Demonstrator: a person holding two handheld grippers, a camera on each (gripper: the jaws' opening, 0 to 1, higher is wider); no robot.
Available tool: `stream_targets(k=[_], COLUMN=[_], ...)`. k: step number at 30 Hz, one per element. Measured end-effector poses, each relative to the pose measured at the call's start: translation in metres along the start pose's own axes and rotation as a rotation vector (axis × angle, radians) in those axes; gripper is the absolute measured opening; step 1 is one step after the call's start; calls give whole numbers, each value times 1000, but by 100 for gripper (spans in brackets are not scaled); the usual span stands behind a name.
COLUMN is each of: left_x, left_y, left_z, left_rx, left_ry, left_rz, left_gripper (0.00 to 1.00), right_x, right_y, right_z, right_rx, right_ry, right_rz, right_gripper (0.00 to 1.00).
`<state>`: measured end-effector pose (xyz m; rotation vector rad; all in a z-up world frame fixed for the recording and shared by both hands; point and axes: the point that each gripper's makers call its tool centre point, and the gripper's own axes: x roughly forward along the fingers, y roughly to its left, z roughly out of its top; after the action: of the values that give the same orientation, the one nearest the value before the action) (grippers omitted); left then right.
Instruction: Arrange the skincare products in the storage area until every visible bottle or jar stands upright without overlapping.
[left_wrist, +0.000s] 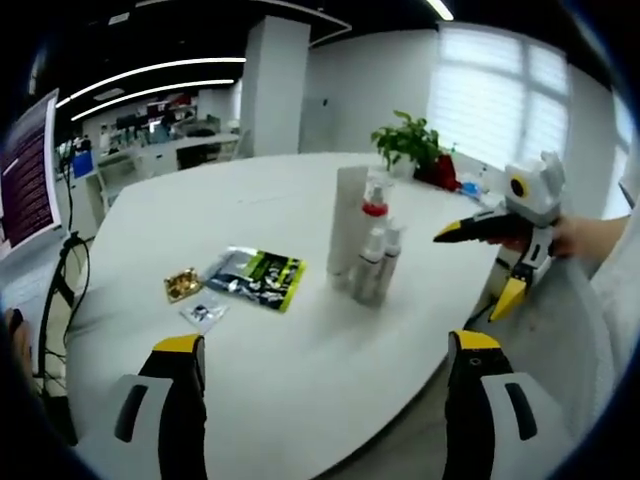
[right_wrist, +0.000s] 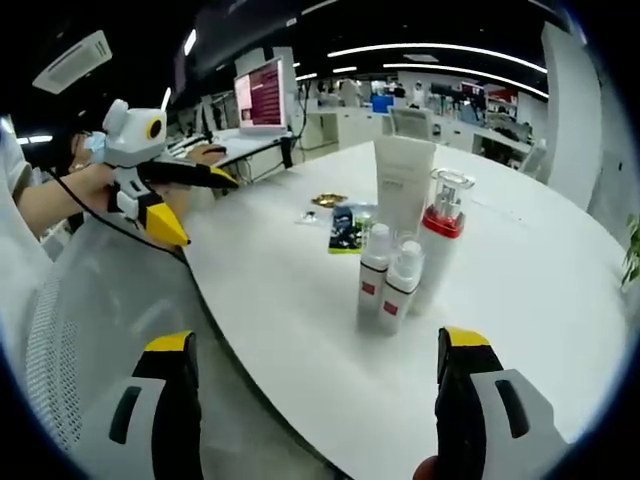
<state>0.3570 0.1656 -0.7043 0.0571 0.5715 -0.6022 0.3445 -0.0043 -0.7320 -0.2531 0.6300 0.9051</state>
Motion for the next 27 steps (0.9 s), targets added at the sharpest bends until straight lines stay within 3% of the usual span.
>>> stream_targets(k=[8, 12, 18, 21, 23, 27], left_x=[8, 10, 21, 28, 35, 45], left_y=[3, -1, 5, 11, 20, 36], left_z=[1, 8, 3, 4, 9, 1], left_rx=[-13, 37, 61, 44, 36, -59], left_ry=[4, -17, 34, 22, -17, 24], left_rz=[-62, -82, -104, -110, -86, -43], left_gripper=[99, 99, 99, 99, 99, 97], right_x=[-2, -2, -4, -6, -6, -6], right_y=[-12, -15, -23, -27, -30, -37], right_z=[-6, -13, -18, -22, -25, -30], right_rx=[32, 24, 46, 50, 55, 73], right_ry=[19, 52, 72, 85, 94, 108], right_rz=[-53, -75, -110, -133, -142, -165], right_gripper=[98, 98, 97, 97, 96, 96])
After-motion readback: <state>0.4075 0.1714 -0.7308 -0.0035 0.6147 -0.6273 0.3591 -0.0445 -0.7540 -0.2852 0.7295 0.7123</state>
